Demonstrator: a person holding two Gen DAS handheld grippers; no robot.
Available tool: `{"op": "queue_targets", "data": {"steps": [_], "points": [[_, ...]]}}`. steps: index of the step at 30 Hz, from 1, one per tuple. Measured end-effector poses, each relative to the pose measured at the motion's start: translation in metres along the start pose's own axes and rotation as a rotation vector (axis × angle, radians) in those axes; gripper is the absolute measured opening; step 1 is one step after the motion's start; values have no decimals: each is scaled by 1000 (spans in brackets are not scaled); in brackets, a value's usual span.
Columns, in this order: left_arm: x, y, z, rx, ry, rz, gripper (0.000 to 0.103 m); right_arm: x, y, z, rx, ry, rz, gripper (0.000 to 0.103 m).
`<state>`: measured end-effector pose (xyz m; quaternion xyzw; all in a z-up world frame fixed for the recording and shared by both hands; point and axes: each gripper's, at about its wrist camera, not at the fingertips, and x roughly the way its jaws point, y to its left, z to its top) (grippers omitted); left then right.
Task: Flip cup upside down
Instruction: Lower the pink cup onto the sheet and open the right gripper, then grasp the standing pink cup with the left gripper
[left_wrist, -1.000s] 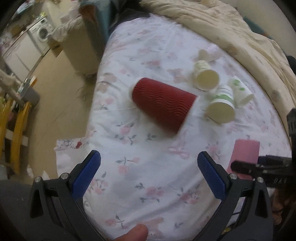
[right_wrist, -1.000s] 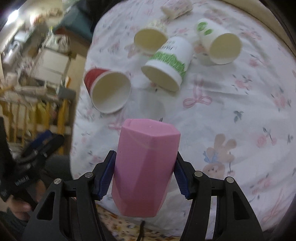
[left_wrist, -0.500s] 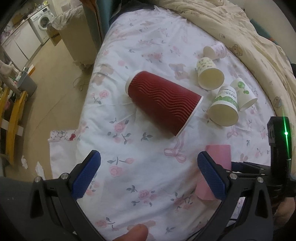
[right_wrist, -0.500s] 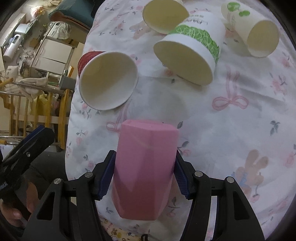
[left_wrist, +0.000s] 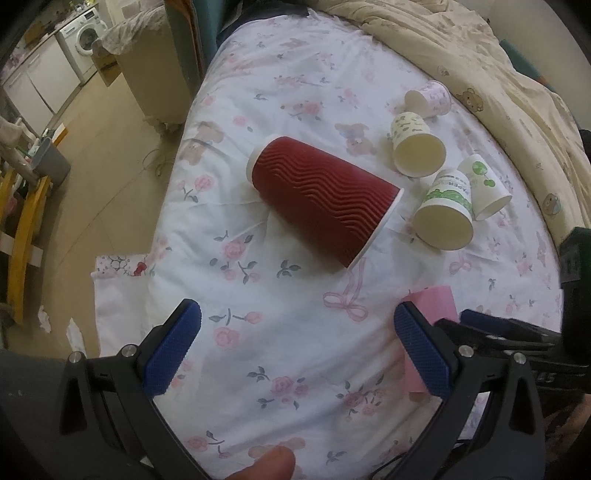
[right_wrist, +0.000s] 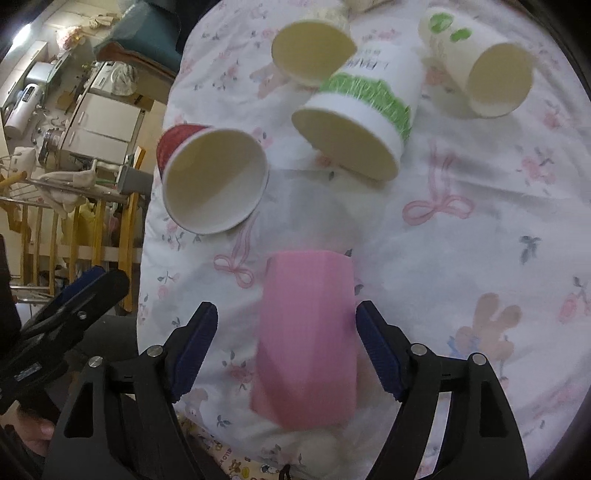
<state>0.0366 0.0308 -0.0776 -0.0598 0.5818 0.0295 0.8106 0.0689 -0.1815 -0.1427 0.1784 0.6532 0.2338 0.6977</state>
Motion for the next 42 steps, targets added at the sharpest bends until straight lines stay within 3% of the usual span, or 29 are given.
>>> {"op": "queue_targets", "data": {"steps": [4,10,14,20,26,35,42], "points": [[-2,-3,-2,12,-4,-7,103,-29,-1,-5,15,-80,-38,90],[-9,-5,-6,17,-11,-27,103,-78,-1,-20,29,-235,-93,95],[-12,-3,-6,2,-18,-45,103,-122,-1,-41,35,-418,-150,95],[-34,-12,-10,51,-116,-62,103,-155,2,-71,19,-556,-219,95],[-51,-22,-14,99,-212,-58,103,-162,6,-95,-18,-665,-271,95],[-45,-23,-20,103,-196,-34,103,-159,5,-100,-9,-710,-348,95],[-43,-35,-8,103,-128,-48,103,-162,-9,-103,41,-695,-342,95]]}}
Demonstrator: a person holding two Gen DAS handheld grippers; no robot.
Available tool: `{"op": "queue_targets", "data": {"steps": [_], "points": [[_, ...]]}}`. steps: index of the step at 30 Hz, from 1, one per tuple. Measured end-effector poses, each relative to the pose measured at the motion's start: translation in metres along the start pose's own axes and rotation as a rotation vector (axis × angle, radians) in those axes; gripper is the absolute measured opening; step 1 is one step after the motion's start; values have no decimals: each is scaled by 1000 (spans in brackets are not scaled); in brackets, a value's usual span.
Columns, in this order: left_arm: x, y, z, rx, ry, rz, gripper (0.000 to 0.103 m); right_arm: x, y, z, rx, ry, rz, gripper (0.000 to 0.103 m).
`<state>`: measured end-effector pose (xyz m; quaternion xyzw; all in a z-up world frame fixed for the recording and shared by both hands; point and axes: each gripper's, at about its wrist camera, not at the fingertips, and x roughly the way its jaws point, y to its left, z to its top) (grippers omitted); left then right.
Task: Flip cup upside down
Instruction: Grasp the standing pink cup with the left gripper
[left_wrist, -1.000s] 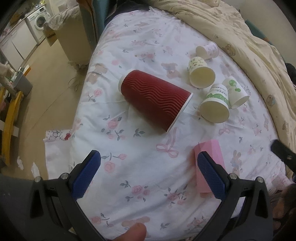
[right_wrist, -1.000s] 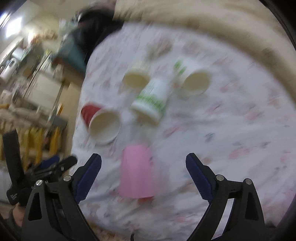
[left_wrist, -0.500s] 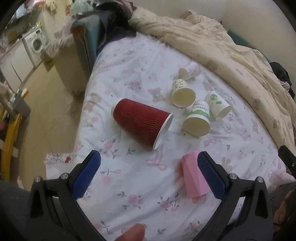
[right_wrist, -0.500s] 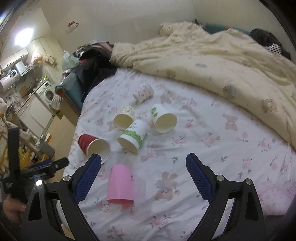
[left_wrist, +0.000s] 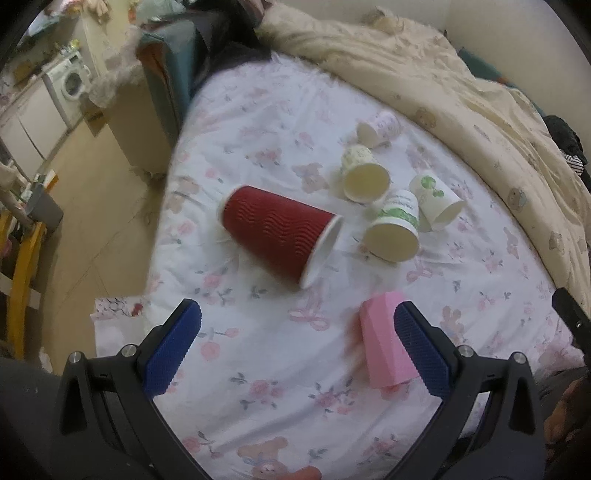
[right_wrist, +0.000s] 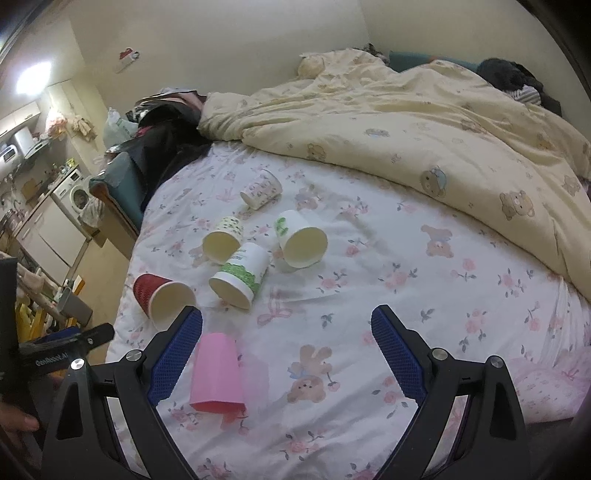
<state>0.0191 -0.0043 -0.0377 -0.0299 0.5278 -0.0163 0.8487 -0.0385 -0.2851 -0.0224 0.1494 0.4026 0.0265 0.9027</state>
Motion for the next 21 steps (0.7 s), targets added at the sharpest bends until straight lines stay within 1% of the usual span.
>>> {"op": "queue_targets", "data": {"steps": [2,3,5,7,9,10,11,12,14,16,19,21], "points": [[9,-6,6,-11,66,-21,103,0,-8,0,29,8,-5,95],[16,-10,9,-31,112,-41,102,0,-15,0,58,14,-4,95],[28,-19,12,-67,188,-68,89,-1,-26,0,104,20,-8,95],[40,-32,14,-77,256,-82,88,0,-34,0,142,29,-10,95],[54,-43,13,-94,323,-103,83,1,-40,1,174,35,-6,95],[62,-49,13,-110,366,-112,78,2,-42,1,185,39,-7,95],[69,-53,12,-121,400,-119,75,3,-43,1,193,45,-8,95],[78,-59,12,-133,442,-125,75,4,-44,1,197,50,-7,95],[94,-65,10,-160,509,-105,75,7,-46,1,210,64,-1,95],[111,-67,9,-213,569,-103,74,10,-48,0,218,80,-9,95],[127,-68,8,-253,611,-81,73,13,-53,0,242,98,-1,95],[137,-68,6,-271,628,-53,73,14,-54,1,254,99,5,95]]}}
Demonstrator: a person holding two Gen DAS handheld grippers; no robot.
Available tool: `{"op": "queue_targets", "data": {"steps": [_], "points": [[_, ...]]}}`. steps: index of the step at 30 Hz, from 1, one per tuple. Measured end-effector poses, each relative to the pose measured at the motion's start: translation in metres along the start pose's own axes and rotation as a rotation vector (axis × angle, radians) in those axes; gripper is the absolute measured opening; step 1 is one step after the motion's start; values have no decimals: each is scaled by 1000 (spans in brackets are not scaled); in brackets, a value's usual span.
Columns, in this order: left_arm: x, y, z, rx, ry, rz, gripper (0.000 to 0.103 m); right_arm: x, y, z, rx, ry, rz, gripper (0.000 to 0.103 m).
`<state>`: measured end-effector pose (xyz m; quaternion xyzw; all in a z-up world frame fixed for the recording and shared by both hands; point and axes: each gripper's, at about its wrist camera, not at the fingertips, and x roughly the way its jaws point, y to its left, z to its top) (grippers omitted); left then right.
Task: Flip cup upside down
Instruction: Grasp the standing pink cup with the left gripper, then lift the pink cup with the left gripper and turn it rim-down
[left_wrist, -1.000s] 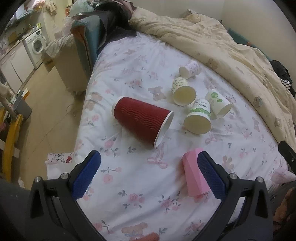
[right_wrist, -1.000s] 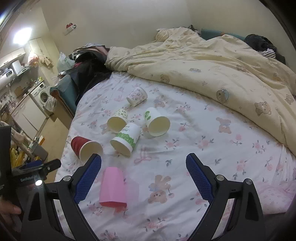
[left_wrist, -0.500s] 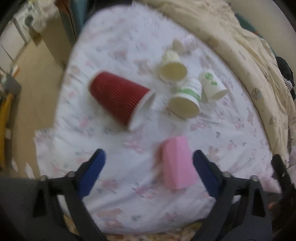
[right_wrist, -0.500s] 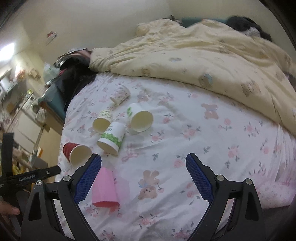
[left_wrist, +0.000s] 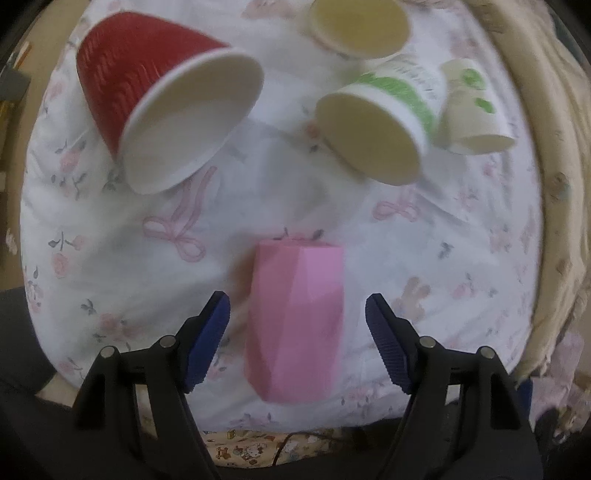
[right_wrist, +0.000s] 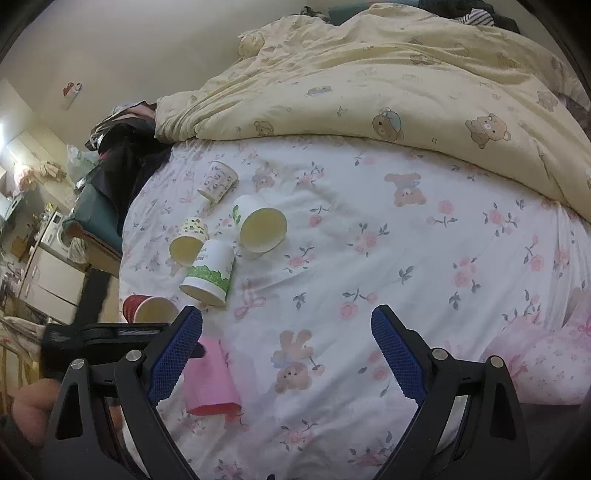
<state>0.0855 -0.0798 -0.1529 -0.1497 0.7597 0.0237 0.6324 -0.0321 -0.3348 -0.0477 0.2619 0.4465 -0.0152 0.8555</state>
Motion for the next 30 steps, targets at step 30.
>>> {"op": "queue_targets", "data": {"steps": [30], "points": [[-79,21,-27,224,-260,-177,52,24,8,-9,0,159,117,95]]}}
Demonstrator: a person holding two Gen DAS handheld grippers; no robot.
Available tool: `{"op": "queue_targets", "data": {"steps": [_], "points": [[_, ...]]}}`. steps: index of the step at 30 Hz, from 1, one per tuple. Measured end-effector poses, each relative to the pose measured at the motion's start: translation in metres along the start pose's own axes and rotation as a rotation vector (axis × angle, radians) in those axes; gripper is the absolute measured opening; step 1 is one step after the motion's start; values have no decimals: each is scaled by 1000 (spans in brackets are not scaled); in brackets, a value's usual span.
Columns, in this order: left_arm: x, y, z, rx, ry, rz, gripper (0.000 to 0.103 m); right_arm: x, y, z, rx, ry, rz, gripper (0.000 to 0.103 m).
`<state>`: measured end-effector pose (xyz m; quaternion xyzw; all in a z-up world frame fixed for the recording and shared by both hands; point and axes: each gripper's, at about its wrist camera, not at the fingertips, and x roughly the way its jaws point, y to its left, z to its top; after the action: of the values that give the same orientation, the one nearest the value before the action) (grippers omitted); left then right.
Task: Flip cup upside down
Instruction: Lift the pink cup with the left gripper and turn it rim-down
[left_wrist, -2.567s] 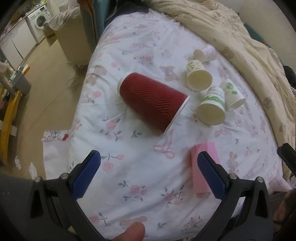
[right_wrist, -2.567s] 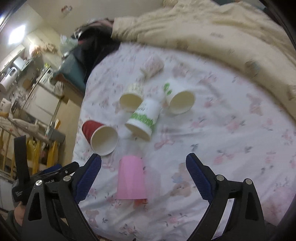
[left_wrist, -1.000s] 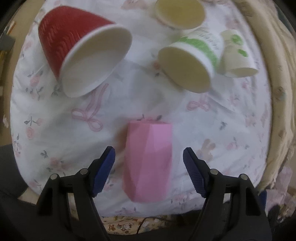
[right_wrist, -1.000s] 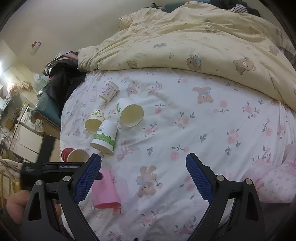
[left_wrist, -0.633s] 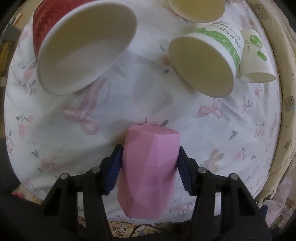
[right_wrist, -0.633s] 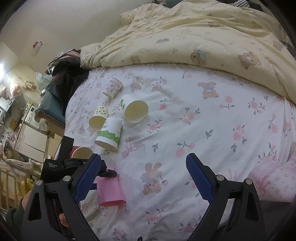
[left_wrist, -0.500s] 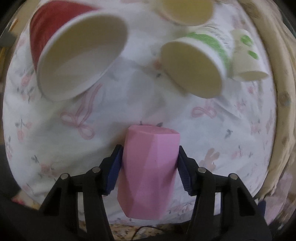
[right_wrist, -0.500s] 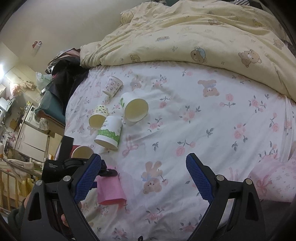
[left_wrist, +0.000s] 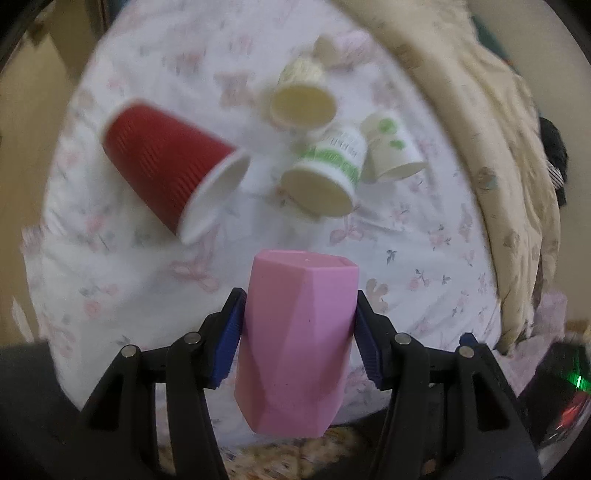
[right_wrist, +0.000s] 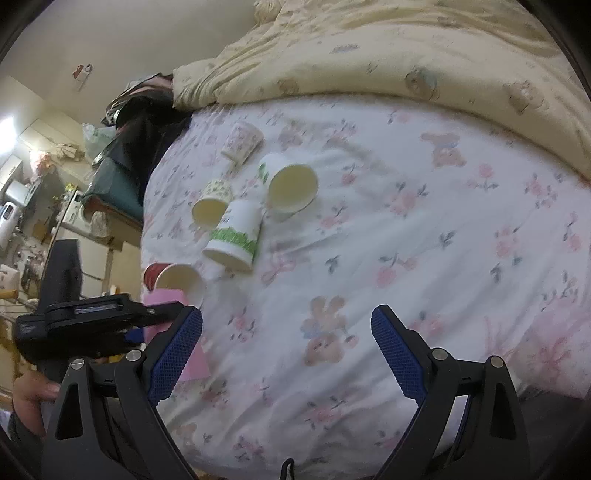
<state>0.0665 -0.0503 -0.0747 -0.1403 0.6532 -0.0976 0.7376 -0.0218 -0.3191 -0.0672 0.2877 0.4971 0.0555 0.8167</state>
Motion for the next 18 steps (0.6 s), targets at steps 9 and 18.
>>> {"op": "queue_targets", "data": {"steps": [9,18], "points": [[-21,16,-3,52,-129,-87,52,22,17,-8,-39,93,62,95],[-21,8,-11,75,-142,-131,52,49,50,-23,-127,228,191,95]]}}
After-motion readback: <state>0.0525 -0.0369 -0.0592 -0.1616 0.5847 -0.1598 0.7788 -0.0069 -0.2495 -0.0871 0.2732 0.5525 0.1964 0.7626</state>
